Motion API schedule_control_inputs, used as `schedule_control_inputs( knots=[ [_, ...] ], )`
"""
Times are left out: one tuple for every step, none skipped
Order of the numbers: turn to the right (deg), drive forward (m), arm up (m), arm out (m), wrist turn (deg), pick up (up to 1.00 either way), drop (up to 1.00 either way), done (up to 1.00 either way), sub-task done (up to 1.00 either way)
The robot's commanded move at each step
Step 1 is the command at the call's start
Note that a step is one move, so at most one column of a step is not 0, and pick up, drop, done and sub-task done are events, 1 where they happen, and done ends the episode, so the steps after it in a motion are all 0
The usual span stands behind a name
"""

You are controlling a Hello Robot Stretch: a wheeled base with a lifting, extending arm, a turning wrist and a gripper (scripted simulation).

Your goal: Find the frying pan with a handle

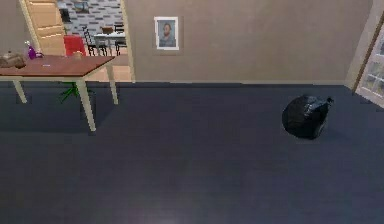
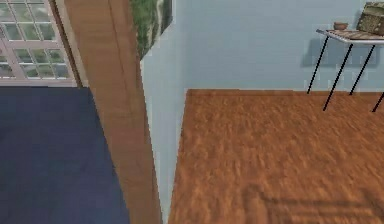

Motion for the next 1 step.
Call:
schedule_control_inputs(
  knots=[
    [-21.0,0.0,0.0,0.0,0.0,0.0,0.0,0.0,0.0]
  ],
)
